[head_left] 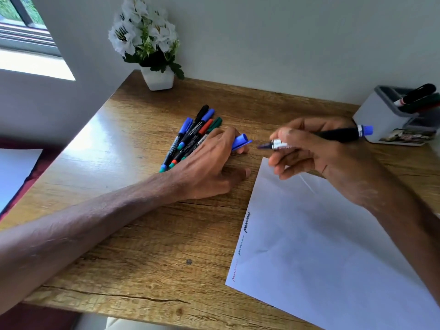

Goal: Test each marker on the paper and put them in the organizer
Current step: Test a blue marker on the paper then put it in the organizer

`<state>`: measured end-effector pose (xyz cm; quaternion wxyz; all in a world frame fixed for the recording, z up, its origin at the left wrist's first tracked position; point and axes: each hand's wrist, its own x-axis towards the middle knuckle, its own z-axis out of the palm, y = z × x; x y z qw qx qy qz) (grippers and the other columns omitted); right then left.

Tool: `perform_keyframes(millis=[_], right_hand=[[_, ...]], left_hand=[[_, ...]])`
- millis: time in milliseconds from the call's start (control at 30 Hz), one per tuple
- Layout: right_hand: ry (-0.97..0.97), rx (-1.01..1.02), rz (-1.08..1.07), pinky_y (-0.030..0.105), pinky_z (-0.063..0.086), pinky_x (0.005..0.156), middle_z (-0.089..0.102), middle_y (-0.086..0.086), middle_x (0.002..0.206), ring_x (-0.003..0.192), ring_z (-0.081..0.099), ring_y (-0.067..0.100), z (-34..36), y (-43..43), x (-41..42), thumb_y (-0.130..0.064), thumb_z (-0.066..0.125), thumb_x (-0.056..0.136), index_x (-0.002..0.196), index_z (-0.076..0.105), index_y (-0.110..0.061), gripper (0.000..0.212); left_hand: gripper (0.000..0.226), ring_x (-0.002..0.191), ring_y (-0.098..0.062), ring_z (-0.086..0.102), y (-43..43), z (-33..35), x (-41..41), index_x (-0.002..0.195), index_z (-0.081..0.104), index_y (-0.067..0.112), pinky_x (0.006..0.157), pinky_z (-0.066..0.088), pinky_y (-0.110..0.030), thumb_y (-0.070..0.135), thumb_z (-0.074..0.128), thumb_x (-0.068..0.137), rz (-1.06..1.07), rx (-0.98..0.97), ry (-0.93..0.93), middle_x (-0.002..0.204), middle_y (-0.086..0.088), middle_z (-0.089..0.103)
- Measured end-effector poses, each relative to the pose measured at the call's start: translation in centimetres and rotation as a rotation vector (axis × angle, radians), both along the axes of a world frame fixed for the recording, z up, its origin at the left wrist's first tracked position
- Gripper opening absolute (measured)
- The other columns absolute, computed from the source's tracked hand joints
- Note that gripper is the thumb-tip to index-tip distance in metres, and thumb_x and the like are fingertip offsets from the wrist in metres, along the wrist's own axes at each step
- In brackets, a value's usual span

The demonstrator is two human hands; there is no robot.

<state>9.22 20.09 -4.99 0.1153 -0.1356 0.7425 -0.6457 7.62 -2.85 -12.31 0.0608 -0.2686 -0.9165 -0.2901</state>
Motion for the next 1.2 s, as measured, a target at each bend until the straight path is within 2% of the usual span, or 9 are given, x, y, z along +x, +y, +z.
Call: perform_keyframes(millis=[200, 333, 400, 500, 567, 700, 867, 1100, 1200], right_hand=[[-0.045, 0.1, 0.061, 0.037, 0.065, 0.064, 0.077, 0.02, 0.08, 0.07, 0.077, 0.032, -3.1, 0.4, 4.2, -0.006, 0.081, 0.076, 0.097, 0.078, -0.003, 0.022], [0.088, 0.155, 0.093, 0.043, 0.059, 0.049, 0.073, 0.015, 0.07, 0.051, 0.069, 0.033, -4.5, 0.5, 4.9, 0.01, 0.079, 0.083, 0.09, 0.074, 0.001, 0.012], [0.133, 0.166, 0.078, 0.037, 0.054, 0.042, 0.071, 0.01, 0.068, 0.045, 0.065, 0.026, -4.9, 0.2, 4.8, 0.006, 0.078, 0.082, 0.085, 0.071, 0.0, 0.01], [0.174, 0.185, 0.092, 0.025, 0.046, 0.046, 0.069, 0.009, 0.066, 0.048, 0.058, 0.009, -5.3, -0.4, 4.5, 0.0, 0.073, 0.078, 0.08, 0.07, -0.002, 0.005], [0.224, 0.208, 0.088, 0.025, 0.043, 0.049, 0.068, 0.008, 0.065, 0.051, 0.055, 0.012, -5.6, -0.6, 4.2, -0.001, 0.073, 0.075, 0.077, 0.069, -0.004, 0.005], [0.294, 0.206, 0.048, 0.029, 0.039, 0.048, 0.065, 0.01, 0.061, 0.05, 0.053, 0.03, -6.3, -0.7, 4.0, -0.003, 0.073, 0.073, 0.074, 0.068, -0.008, 0.007], [0.321, 0.203, 0.046, 0.022, 0.035, 0.045, 0.062, 0.007, 0.056, 0.045, 0.046, 0.011, -6.5, -0.7, 4.3, 0.0, 0.073, 0.072, 0.073, 0.067, -0.005, 0.008], [0.322, 0.211, 0.087, 0.019, 0.034, 0.045, 0.06, 0.0, 0.056, 0.044, 0.042, 0.004, -6.6, -0.8, 4.4, 0.001, 0.074, 0.072, 0.074, 0.068, -0.004, 0.008], [0.33, 0.213, 0.098, 0.016, 0.034, 0.047, 0.06, -0.01, 0.057, 0.044, 0.043, 0.0, -6.7, -0.9, 4.3, 0.004, 0.074, 0.071, 0.074, 0.067, -0.004, 0.01]], left_hand=[[0.038, 0.111, -0.009, 0.05, 0.0, -0.5, -0.3, 0.107, 0.048, 0.018, 0.095, 0.045, -0.03, 0.049, 0.068, 0.095, -0.013, 0.035, 0.021, 0.118, 0.01, 0.062], [0.053, 0.109, -0.015, 0.051, 0.1, -0.9, -0.4, 0.108, 0.046, 0.02, 0.092, 0.047, -0.037, 0.069, 0.06, 0.09, -0.02, -0.008, 0.027, 0.119, 0.005, 0.062], [0.063, 0.109, -0.017, 0.05, 0.2, -1.1, -0.5, 0.107, 0.044, 0.021, 0.092, 0.048, -0.041, 0.078, 0.057, 0.084, -0.014, -0.052, 0.037, 0.118, 0.003, 0.061], [0.067, 0.112, -0.02, 0.048, 0.2, -1.2, -0.6, 0.106, 0.043, 0.021, 0.095, 0.048, -0.044, 0.081, 0.058, 0.08, -0.003, -0.075, 0.044, 0.118, 0.002, 0.06], [0.067, 0.113, -0.02, 0.048, 0.2, -1.1, -0.6, 0.105, 0.041, 0.022, 0.095, 0.048, -0.044, 0.081, 0.059, 0.079, -0.005, -0.067, 0.048, 0.118, 0.002, 0.059], [0.066, 0.112, -0.02, 0.048, 0.3, -1.3, -0.7, 0.104, 0.04, 0.022, 0.095, 0.048, -0.043, 0.08, 0.06, 0.079, -0.004, -0.07, 0.047, 0.118, 0.002, 0.06], [0.068, 0.112, -0.02, 0.048, 0.2, -1.4, -0.9, 0.105, 0.042, 0.022, 0.097, 0.047, -0.043, 0.083, 0.057, 0.078, -0.008, -0.059, 0.036, 0.119, 0.003, 0.06], [0.069, 0.111, -0.02, 0.048, 0.3, -1.5, -0.9, 0.106, 0.044, 0.021, 0.096, 0.047, -0.042, 0.083, 0.058, 0.077, -0.003, -0.049, 0.032, 0.118, 0.003, 0.06], [0.071, 0.113, -0.02, 0.049, 0.3, -1.5, -1.0, 0.107, 0.045, 0.02, 0.096, 0.048, -0.042, 0.083, 0.058, 0.077, -0.002, -0.051, 0.02, 0.119, 0.003, 0.059]])
